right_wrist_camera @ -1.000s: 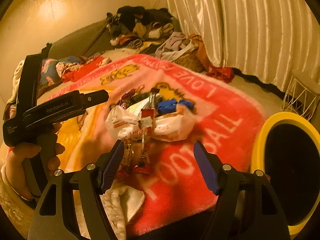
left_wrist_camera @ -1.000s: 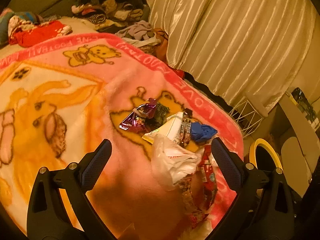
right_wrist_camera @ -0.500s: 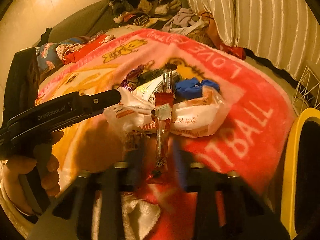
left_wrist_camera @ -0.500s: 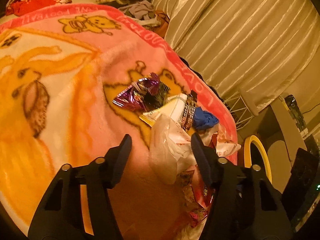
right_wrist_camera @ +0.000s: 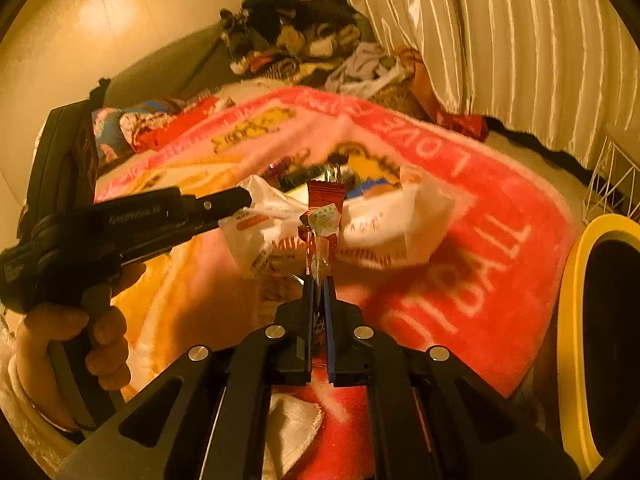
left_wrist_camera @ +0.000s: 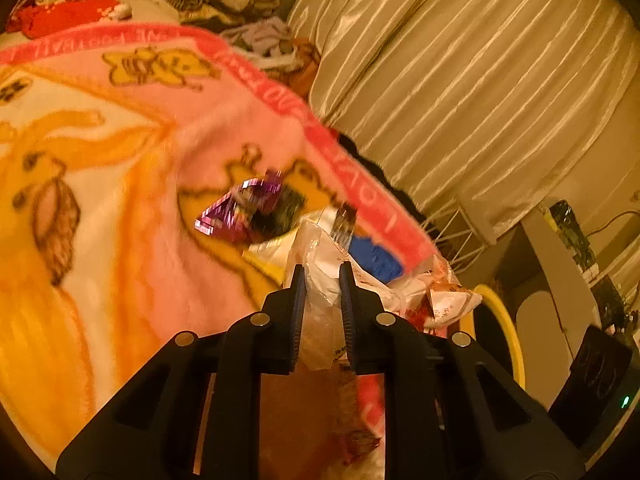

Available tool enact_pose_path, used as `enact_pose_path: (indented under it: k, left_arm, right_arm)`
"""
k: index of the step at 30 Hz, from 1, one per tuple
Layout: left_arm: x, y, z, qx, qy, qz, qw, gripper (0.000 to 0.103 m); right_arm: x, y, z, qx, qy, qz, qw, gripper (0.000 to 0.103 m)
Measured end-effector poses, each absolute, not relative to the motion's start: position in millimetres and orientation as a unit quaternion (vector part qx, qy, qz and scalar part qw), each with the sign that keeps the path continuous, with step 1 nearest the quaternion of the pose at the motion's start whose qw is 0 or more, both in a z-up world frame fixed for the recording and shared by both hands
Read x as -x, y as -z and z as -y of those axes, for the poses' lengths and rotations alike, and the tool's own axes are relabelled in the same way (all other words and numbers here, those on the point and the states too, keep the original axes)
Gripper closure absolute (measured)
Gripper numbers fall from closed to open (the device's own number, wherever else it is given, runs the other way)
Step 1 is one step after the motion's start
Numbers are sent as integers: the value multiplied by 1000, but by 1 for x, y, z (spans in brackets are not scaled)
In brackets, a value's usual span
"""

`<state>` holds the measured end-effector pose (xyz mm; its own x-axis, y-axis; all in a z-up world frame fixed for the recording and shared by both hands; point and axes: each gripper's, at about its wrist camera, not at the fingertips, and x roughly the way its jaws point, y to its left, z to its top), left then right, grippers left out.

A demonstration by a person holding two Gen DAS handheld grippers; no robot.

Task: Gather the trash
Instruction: 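Lift the white bag and red wrapper up from the pile with both tools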

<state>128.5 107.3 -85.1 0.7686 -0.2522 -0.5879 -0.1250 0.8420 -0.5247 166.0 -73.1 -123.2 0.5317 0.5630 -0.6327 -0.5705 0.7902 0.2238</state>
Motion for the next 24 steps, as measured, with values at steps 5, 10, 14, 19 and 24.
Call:
enact_pose_path:
  k: [5,10,14,19,24]
  left_arm:
    - [-123,62,-106,262,27,-308,914,92]
    - [-116,44,-104,248,24,-289,925,92]
    - [-111,37,-101,241,27,-283,928,92]
    - [-108,29,-94,228,27,-278,933,92]
    - [-108,26,-87,221,33,-278,934,92]
  right_arm:
    - [-151,113,80,6,-334,-326,885,99]
    - [-141,103,87,0,-340,-301,891,99]
    - [-133,95,91,-7,-347,-284,894,99]
    - [-129,83,97,-9,-348,-268,899,99]
    - [-128,74,105,-13,-342,-255,904,100]
